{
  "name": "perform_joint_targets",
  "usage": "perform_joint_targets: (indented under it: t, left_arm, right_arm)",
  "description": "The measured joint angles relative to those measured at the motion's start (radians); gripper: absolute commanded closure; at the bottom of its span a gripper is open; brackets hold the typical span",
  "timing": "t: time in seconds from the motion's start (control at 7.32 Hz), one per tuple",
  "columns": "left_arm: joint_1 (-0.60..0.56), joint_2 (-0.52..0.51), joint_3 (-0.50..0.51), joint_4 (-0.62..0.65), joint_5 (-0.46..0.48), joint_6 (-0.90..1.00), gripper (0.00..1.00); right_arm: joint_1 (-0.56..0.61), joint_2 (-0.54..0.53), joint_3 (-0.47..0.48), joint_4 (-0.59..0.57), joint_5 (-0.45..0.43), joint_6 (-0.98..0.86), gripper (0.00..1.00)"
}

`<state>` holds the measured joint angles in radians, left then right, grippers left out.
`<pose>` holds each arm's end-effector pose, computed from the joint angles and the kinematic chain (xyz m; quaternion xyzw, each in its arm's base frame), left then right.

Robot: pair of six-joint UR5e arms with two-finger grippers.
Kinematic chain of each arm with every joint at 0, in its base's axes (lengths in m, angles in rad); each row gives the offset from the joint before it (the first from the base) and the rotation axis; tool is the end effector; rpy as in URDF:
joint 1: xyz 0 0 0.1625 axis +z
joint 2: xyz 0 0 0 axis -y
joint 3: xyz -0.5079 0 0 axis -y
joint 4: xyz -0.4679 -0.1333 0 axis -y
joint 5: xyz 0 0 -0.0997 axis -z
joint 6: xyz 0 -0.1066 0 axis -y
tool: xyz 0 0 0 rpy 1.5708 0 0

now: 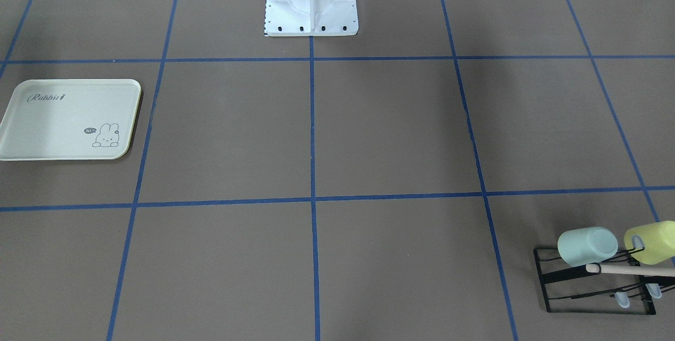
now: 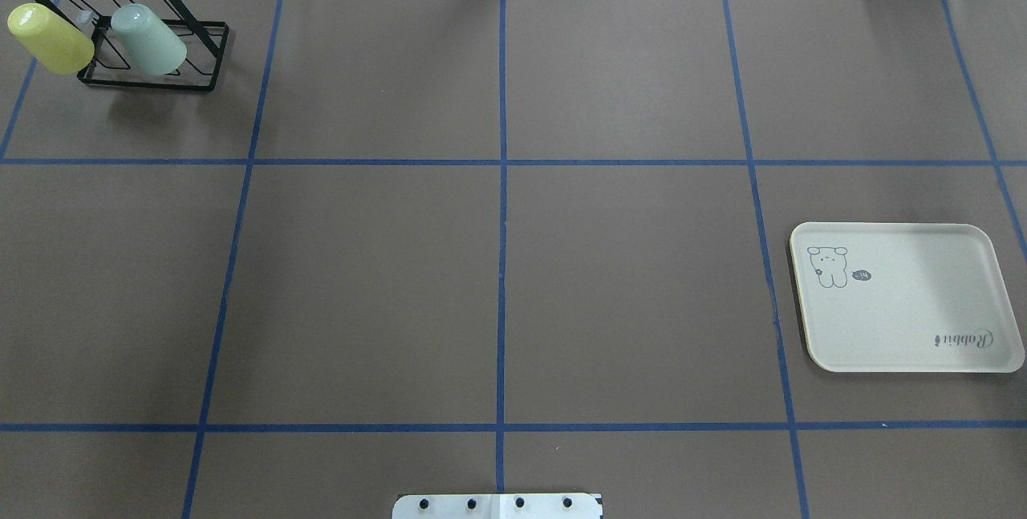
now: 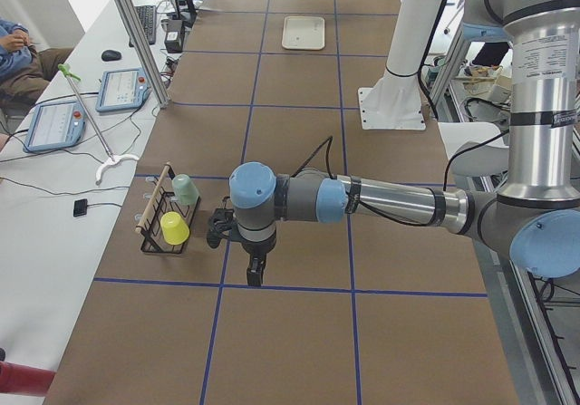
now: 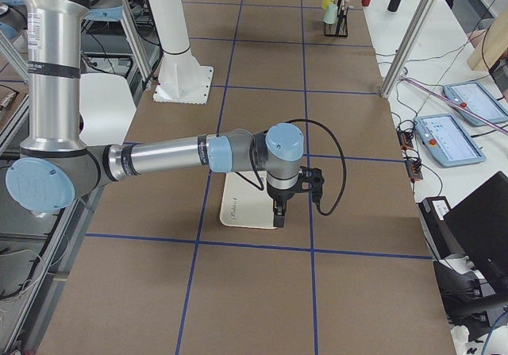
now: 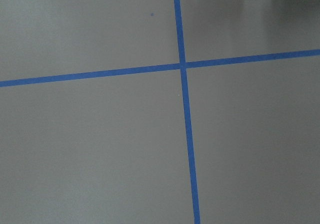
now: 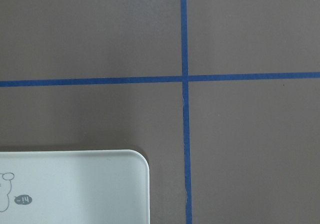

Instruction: Left arm grabs green cup and hands to right arm on tray

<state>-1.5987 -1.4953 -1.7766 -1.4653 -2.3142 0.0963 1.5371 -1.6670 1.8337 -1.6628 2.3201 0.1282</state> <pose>-0.0758 -0.5253 0.6841 0.0341 0.3618 0.0364 0.9309 0.0432 -0.5196 0.6608 0.0051 -0.3673 0.0303 0.9296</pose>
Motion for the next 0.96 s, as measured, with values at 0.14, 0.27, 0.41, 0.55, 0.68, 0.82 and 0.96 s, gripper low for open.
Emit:
perform_joint_targets:
  t: [0.14, 0.27, 0.41, 0.55, 0.68, 0.82, 0.96]
  left_arm:
    - [0.000, 0.003, -0.004, -0.002, 0.000, 0.001, 0.00]
    - [0.001, 0.009, -0.012, -0.006, 0.001, 0.003, 0.00]
    - [0.001, 0.013, -0.021, -0.011, 0.005, 0.004, 0.00]
    - [0.002, 0.015, -0.030, -0.016, 0.004, 0.004, 0.00]
    - [0.002, 0.017, -0.031, -0.021, 0.000, 0.005, 0.00]
    - [0.002, 0.017, -0.029, -0.030, -0.002, 0.006, 0.00]
    - [0.003, 0.018, -0.029, -0.047, -0.012, 0.006, 0.00]
  right_arm:
    - [0.000, -0.003, 0.000, 0.001, 0.000, 0.000, 0.00]
    - [0.000, -0.003, -0.001, 0.002, -0.001, 0.001, 0.00]
    - [-0.001, -0.002, -0.001, 0.004, -0.001, 0.003, 0.00]
    - [-0.002, -0.001, -0.001, 0.005, 0.001, 0.006, 0.00]
    - [-0.004, 0.000, -0.003, 0.006, 0.002, 0.007, 0.00]
    - [-0.006, -0.001, -0.011, 0.014, 0.002, 0.006, 0.00]
    - [-0.007, -0.003, -0.027, 0.037, 0.003, 0.004, 0.00]
